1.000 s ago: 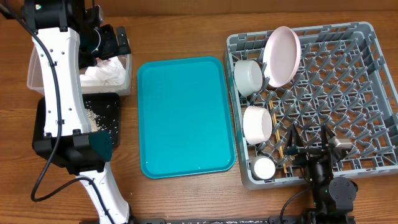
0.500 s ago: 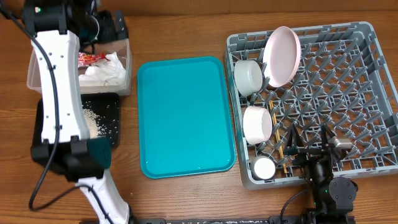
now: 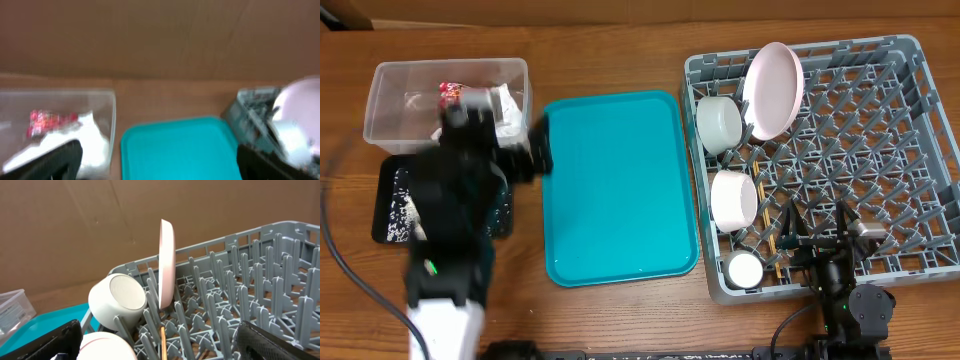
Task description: Sort waste into correct bins and load items into the dishwasher
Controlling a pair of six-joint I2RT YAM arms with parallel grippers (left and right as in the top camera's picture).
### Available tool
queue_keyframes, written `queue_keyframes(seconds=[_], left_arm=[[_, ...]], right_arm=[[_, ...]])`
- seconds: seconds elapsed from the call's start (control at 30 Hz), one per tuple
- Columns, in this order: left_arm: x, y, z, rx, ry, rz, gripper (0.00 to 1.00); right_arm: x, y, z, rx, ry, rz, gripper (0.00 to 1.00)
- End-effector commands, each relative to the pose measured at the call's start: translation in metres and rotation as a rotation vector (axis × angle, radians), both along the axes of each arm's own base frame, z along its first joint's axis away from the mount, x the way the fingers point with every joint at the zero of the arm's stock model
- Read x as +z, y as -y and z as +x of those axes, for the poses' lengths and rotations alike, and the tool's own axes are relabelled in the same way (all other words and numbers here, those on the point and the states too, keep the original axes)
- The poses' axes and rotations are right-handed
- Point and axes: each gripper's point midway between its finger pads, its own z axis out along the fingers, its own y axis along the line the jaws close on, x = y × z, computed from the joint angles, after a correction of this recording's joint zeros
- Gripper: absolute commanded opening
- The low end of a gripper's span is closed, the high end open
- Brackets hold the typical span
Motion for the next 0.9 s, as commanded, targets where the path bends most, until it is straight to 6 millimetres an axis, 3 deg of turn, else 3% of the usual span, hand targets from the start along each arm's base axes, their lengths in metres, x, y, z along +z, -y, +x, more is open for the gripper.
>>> queue_keyframes(seconds=[0.0, 0.17, 0.27, 0.67, 0.87], left_arm=[[-0.043, -0.011, -0.031, 0.048, 0.086, 0.034, 1.0], [-0.079, -0.023, -0.069, 0.122, 0.207, 0.061, 1.0], [-0.089, -0.023, -0.079, 0.117, 0.246, 0.098, 1.0], [-0.131, -0.021, -0.093, 0.106, 0.229, 0.133, 1.0], [-0.129, -0.019, -0.093, 0.099, 0.238, 0.133, 1.0]], right_arm=[[-0.002, 0.002, 0.0, -0.009, 0.004, -0.001, 1.0], [-0.002, 0.002, 0.0, -0.009, 0.005, -0.001, 1.0], [-0.002, 0.002, 0.0, -0.009, 0.004, -0.001, 1.0], [-0.002, 0.002, 0.0, -0.009, 0.005, -0.001, 1.0], [-0.002, 0.002, 0.0, -0.009, 0.004, -0.001, 1.0]])
